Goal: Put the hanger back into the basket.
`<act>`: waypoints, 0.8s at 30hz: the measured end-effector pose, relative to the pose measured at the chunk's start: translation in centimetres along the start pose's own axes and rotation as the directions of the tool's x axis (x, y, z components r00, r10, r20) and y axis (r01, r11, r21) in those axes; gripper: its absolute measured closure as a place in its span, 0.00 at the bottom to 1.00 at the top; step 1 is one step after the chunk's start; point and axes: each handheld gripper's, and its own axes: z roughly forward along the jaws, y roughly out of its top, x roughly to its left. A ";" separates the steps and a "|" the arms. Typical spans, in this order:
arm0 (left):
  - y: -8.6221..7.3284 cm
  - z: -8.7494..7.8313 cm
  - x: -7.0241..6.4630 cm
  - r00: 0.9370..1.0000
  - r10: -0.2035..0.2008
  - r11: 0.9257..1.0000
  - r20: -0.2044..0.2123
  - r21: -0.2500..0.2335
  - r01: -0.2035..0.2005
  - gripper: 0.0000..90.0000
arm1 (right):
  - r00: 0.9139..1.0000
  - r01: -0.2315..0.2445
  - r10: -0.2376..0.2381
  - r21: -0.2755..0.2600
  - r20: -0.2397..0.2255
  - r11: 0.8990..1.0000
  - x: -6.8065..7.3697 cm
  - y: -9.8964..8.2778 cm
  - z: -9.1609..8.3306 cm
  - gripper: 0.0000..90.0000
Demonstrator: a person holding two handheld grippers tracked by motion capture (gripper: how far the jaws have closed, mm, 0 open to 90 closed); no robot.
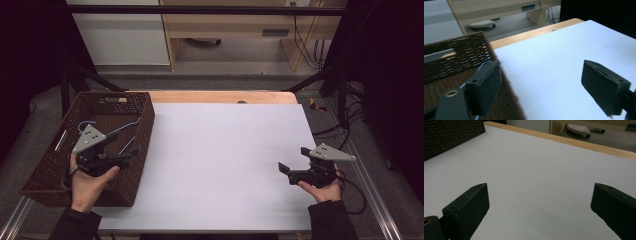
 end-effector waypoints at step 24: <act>-3.8 3.0 -3.6 0.991 0.032 0.999 0.127 -0.025 -0.029 0.13 | 1.000 -0.011 0.011 -0.031 -0.008 0.999 -0.2 -0.1 -0.6 0.03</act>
